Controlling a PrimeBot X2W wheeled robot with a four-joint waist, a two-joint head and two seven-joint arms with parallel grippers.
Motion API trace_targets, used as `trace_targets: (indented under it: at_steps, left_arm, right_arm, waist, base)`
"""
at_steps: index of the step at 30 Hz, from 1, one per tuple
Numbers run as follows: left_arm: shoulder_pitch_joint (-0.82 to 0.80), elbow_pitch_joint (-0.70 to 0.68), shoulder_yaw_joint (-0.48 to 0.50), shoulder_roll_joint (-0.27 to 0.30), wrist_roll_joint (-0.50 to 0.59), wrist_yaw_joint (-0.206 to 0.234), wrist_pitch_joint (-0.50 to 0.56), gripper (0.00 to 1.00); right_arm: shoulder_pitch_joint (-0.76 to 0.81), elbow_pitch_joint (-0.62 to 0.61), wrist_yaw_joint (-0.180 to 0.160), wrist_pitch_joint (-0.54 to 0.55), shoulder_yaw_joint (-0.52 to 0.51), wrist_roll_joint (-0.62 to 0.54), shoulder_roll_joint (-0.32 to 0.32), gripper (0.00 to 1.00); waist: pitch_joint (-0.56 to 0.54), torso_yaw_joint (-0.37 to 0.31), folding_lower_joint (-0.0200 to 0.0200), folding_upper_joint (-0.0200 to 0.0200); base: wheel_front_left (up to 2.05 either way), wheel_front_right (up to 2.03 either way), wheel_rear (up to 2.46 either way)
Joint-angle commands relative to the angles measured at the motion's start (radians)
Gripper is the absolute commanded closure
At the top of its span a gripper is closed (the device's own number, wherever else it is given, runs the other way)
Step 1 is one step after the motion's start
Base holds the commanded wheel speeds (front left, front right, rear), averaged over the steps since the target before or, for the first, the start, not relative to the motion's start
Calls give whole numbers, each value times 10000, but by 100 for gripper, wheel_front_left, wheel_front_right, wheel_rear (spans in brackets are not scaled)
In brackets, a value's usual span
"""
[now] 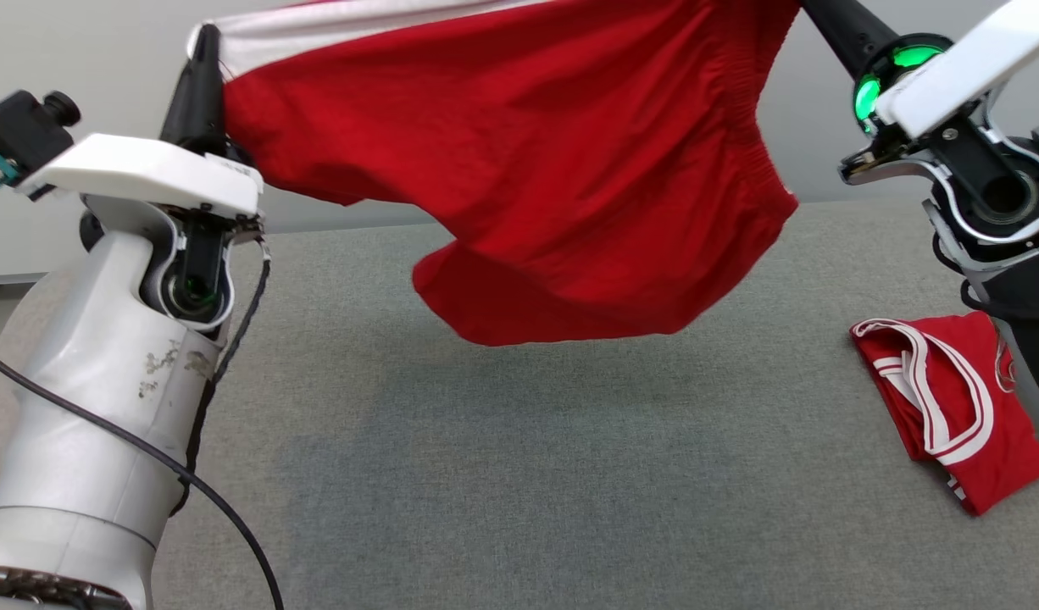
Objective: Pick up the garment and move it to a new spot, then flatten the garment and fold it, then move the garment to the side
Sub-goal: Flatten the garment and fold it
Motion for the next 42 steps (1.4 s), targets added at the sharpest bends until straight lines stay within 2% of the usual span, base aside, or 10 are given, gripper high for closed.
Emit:
trace_targets:
  at_steps: [1,9,14,16,24,28,34,35,42]
  left_arm:
    - [-218,197,211,83,145,8,-39,100]
    - [-581,411,977,-125,636,5,-38,100]
    - [-554,457,1237,-267,904,4,-38,100]
    - [-522,510,1210,-321,975,4,-38,100]
    - [-725,851,687,-310,1071,5,-9,100]
    - [-1221,1145,432,-212,1164,5,66,100]
    - [-2916,1831,76,-63,1579,9,226,100]
    - [-2916,1831,76,-63,1579,9,226,100]
    - [-5421,2439,206,-191,1957,136,41,100]
  right_arm:
    - [-228,162,2,-211,238,-559,-106,100]
    - [-1047,-181,1,-955,2678,-3055,-678,100]
    - [-1548,315,1,-1162,4376,-3734,-1069,100]
    - [-1635,531,1,-1268,4753,-3510,-1095,100]
    - [-2183,1186,1,-1772,5486,-2751,-1188,100]
    - [-2729,1481,-1,-2033,5684,-2623,-1158,100]
    - [-4273,2171,-1,-2767,5965,-3123,-912,100]
    - [-4273,2171,-1,-2767,5965,-3123,-912,100]
    - [-6216,3499,-1,-4347,5798,-3578,-230,100]
  waist:
    - [-10,16,0,0]
    - [70,48,0,0]
    - [150,83,0,0]
    - [189,101,0,0]
    - [534,90,0,0]
    - [1142,-14,0,0]
    - [2799,-235,0,0]
    - [2799,-235,0,0]
    - [4744,-391,0,0]
  base:
    - [0,0,0]
    - [0,0,0]
    - [0,0,0]
    - [0,0,0]
    - [0,0,0]
    - [0,0,0]
    - [0,0,0]
    - [0,0,0]
    - [0,0,0]
